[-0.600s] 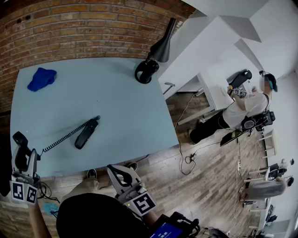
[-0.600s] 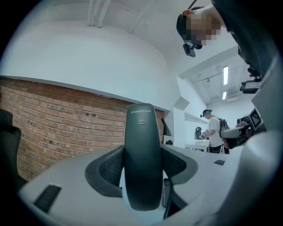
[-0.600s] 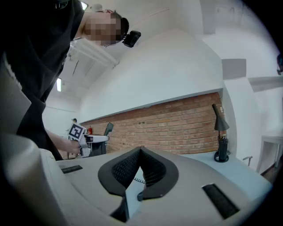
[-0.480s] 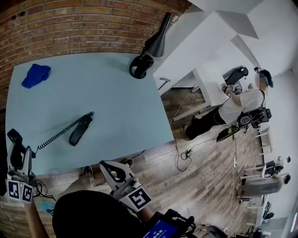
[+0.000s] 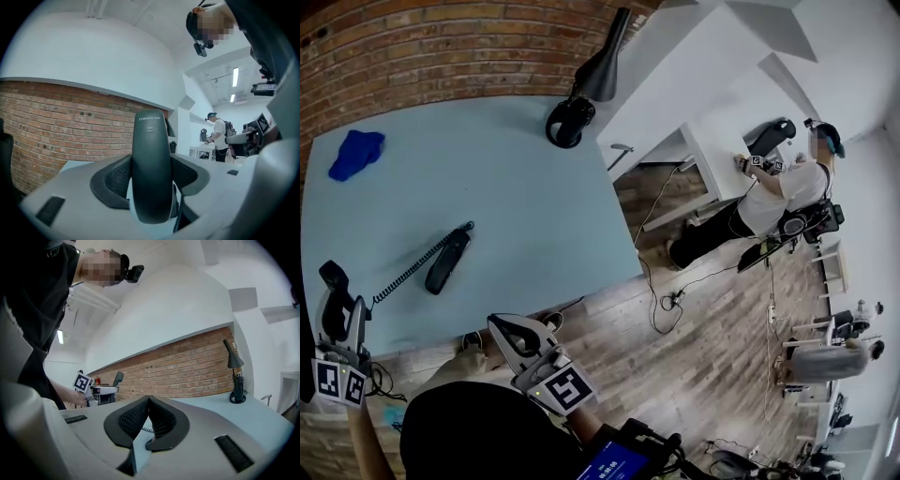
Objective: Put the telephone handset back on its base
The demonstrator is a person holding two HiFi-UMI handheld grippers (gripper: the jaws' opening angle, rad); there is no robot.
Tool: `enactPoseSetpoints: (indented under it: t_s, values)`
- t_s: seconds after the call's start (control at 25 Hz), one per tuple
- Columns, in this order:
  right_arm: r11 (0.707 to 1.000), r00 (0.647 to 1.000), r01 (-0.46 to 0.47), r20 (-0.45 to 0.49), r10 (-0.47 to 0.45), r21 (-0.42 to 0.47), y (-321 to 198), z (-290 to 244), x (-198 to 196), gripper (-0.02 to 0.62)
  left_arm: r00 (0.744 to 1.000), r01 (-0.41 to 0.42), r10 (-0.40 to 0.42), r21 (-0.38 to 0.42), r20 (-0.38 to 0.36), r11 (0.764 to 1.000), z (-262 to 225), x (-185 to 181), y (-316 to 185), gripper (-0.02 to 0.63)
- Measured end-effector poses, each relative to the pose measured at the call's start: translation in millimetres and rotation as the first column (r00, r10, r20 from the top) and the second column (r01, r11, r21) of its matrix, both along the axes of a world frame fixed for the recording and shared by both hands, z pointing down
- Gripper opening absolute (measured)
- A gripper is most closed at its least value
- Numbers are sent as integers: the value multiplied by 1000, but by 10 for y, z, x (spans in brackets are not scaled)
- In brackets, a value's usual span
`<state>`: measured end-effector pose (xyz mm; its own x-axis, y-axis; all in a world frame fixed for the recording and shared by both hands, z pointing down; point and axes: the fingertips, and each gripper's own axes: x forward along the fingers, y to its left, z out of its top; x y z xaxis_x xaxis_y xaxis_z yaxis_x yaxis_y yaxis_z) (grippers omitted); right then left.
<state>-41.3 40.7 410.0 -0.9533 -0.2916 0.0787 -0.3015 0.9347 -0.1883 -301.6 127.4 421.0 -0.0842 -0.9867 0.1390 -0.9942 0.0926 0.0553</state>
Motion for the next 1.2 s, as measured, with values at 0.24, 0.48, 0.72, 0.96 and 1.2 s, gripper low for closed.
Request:
enactPoseSetpoints:
  t_s: [0.24, 0.48, 0.72, 0.96, 1.2]
  values:
    - [1000, 1000, -27, -5, 27, -12, -169, 41, -6, 15, 998, -70, 69, -58, -14, 996, 174, 108, -285, 279]
    - [995, 996, -91, 14, 91, -32, -345, 70, 132, 14, 990, -137, 131, -109, -59, 985, 530, 279, -590, 279]
    - [985, 986, -164, 21, 165, -46, -399, 117, 381, 15, 979, -194, 182, -149, -90, 970, 846, 458, -780, 279]
    - [973, 975, -220, -19, 220, -68, -445, 235, 631, 15, 968, -232, 204, -215, -144, 949, 1200, 582, -948, 279]
    - [967, 970, -245, -37, 242, -78, -487, 312, 709, 15, 961, -259, 219, -264, -172, 929, 1410, 651, -995, 279]
